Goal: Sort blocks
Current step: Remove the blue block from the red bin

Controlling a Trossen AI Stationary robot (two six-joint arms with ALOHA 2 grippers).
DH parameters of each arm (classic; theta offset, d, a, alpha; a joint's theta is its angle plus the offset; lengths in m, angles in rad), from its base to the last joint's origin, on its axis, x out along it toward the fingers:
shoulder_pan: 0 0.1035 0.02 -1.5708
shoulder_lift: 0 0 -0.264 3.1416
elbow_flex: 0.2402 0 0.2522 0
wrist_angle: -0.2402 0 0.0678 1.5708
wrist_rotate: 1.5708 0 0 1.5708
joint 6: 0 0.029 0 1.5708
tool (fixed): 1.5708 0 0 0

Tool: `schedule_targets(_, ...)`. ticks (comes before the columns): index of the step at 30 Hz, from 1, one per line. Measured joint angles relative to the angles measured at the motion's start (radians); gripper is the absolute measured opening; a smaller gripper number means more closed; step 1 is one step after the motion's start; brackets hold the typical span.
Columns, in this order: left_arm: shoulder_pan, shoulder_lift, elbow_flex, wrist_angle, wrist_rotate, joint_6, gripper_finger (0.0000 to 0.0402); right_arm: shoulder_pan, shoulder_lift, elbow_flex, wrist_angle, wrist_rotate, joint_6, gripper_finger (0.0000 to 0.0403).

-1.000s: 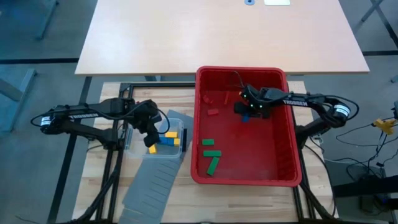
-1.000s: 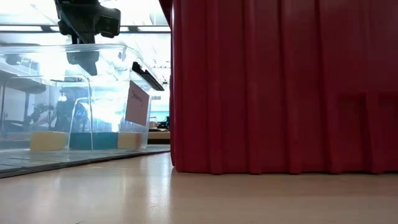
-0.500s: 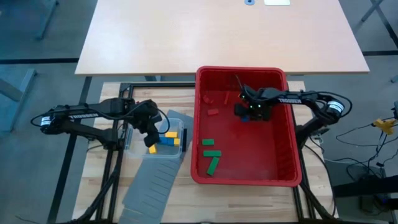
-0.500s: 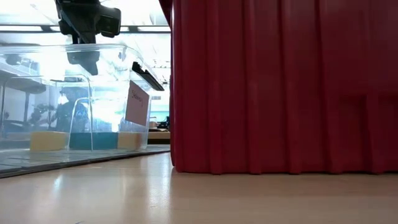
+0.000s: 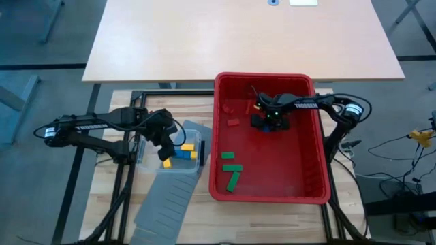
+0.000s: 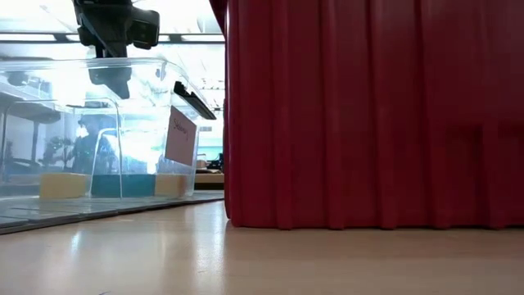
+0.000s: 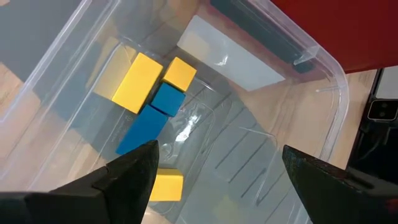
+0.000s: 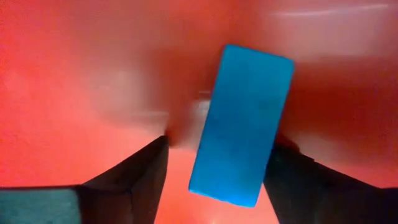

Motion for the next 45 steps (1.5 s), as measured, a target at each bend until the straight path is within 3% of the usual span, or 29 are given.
schedule_targets(7,0.0,0.0,0.0,0.003,0.0,-0.004,0.0316,0.002,0.035,0.044,-0.032,0.007,-0.065,0.0113)
schedule_targets(17,0.0,0.0,0.0,0.009,0.0,-0.004,0.0316,0.019,-0.002,0.055,-0.053,0.006,-0.131,0.0112)
schedule_targets(21,0.0,0.0,0.0,0.074,0.0,0.011,0.0316,0.04,-0.054,0.075,-0.038,-0.063,-0.201,0.0112)
schedule_targets(25,0.0,0.0,0.0,0.188,0.0,0.013,0.0315,0.065,-0.131,0.093,-0.014,-0.129,-0.219,0.0112)
schedule_targets(31,0.0,-0.004,0.0,0.386,0.001,0.01,0.0315,0.135,-0.269,0.139,0.034,-0.149,-0.218,0.0112)
schedule_targets(36,0.001,-0.013,0.0,0.685,0.033,0.007,0.0315,0.199,-0.357,0.181,0.208,-0.148,-0.212,0.0112)
schedule_targets(41,0.013,-0.008,0.0,1.049,0.049,-0.023,0.0314,0.265,-0.378,0.254,0.419,-0.148,-0.202,0.0112)
schedule_targets(45,0.038,0.009,0.0,1.164,0.06,-0.063,0.0314,0.312,-0.342,0.335,0.495,-0.137,-0.203,0.0112)
